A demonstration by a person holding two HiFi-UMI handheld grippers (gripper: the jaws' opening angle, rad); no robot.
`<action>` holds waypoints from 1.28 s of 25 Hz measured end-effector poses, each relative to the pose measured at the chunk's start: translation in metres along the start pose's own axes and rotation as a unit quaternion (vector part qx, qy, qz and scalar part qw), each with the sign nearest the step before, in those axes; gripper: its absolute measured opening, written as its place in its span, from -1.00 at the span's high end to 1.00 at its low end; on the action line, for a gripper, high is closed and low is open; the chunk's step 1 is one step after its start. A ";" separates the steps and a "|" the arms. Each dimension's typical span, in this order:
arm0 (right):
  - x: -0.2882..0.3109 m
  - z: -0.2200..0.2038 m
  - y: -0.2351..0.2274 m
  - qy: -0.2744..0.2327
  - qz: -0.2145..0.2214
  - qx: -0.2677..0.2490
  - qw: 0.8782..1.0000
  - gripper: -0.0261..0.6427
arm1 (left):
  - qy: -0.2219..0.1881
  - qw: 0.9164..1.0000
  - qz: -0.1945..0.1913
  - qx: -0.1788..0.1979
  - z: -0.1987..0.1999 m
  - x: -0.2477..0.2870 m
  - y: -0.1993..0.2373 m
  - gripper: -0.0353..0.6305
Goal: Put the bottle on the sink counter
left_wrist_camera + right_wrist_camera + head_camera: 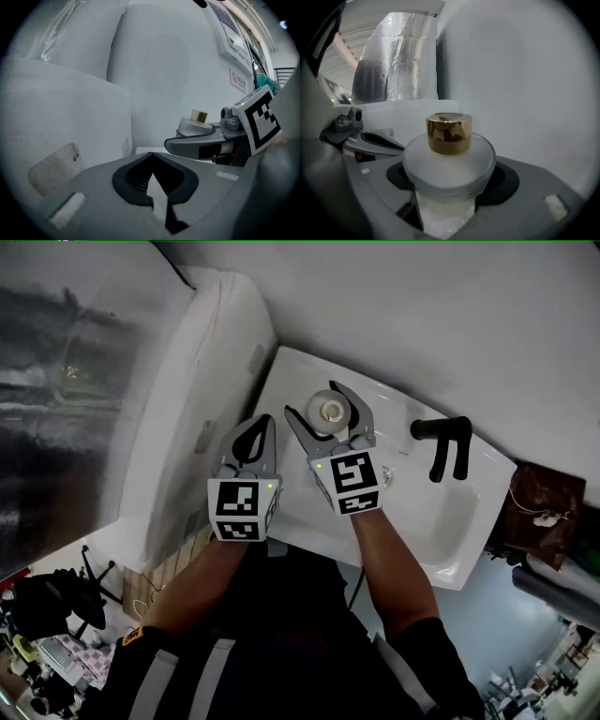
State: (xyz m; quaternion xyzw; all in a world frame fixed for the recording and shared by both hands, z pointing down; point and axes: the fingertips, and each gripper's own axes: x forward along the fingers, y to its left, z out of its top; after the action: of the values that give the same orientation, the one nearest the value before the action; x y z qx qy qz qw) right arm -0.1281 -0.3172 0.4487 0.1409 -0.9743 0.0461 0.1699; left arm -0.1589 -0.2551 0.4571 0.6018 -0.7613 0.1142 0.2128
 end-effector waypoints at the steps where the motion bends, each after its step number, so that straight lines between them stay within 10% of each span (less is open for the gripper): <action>1: 0.005 -0.001 -0.002 0.001 0.002 -0.001 1.000 -0.08 | 0.002 1.000 0.004 0.000 -0.001 0.003 0.001 0.89; 32: 0.086 -0.057 -0.029 0.049 -0.025 -0.026 0.998 -0.09 | 0.054 0.998 0.023 -0.006 -0.043 0.048 0.020 0.89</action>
State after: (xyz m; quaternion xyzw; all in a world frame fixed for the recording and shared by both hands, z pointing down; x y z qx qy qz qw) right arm -0.1792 -0.3589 0.5328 0.1579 -0.9618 0.0229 0.2224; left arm -0.1794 -0.2733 0.5188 0.5757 -0.7632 0.1463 0.2546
